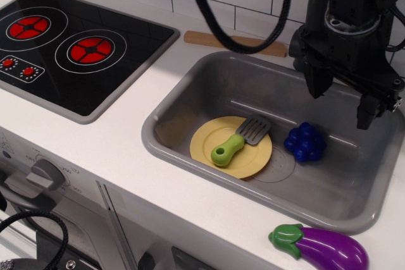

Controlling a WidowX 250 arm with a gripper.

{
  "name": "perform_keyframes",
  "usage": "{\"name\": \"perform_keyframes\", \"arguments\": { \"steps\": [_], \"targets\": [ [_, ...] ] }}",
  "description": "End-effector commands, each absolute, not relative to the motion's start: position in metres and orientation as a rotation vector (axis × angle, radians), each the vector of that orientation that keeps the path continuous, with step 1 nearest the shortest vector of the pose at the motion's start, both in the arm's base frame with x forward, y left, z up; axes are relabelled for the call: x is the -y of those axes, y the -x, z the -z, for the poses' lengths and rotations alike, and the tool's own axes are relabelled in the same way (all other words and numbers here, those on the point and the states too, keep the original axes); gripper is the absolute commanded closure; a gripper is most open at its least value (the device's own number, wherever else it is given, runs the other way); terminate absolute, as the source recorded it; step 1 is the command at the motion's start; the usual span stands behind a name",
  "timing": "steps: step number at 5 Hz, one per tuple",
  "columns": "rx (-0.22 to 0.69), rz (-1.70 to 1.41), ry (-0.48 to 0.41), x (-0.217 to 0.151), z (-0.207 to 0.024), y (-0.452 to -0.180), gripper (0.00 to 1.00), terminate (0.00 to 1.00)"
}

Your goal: Take spatula off plate sink

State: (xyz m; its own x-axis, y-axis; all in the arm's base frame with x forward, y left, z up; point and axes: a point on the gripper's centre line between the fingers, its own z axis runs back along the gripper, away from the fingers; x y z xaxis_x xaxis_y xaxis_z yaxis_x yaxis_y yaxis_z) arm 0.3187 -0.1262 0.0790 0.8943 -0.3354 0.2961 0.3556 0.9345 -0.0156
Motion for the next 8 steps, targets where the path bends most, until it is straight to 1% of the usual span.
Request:
{"name": "perform_keyframes", "arguments": {
  "steps": [1,2,3,4,5,6,7,8],
  "targets": [
    [0.294,0.359,0.070,0.126,-0.079,-0.319,0.00,0.00],
    [0.295,0.344,0.076,0.119,-0.083,-0.311,0.00,0.00],
    [0.297,0.316,0.068,0.105,-0.083,-0.306,0.00,0.00],
    [0.270,0.232,0.017,0.081,-0.076,-0.300,0.00,0.00],
    [0.262,0.200,-0.039,0.061,-0.059,-0.300,0.00,0.00],
    [0.238,0.139,-0.036,0.040,-0.043,-0.304,0.00,0.00],
    [0.177,0.063,-0.002,0.024,-0.034,-0.304,0.00,0.00],
    [0.104,0.045,-0.002,0.016,-0.023,-0.297,0.00,0.00]
  ]
}}
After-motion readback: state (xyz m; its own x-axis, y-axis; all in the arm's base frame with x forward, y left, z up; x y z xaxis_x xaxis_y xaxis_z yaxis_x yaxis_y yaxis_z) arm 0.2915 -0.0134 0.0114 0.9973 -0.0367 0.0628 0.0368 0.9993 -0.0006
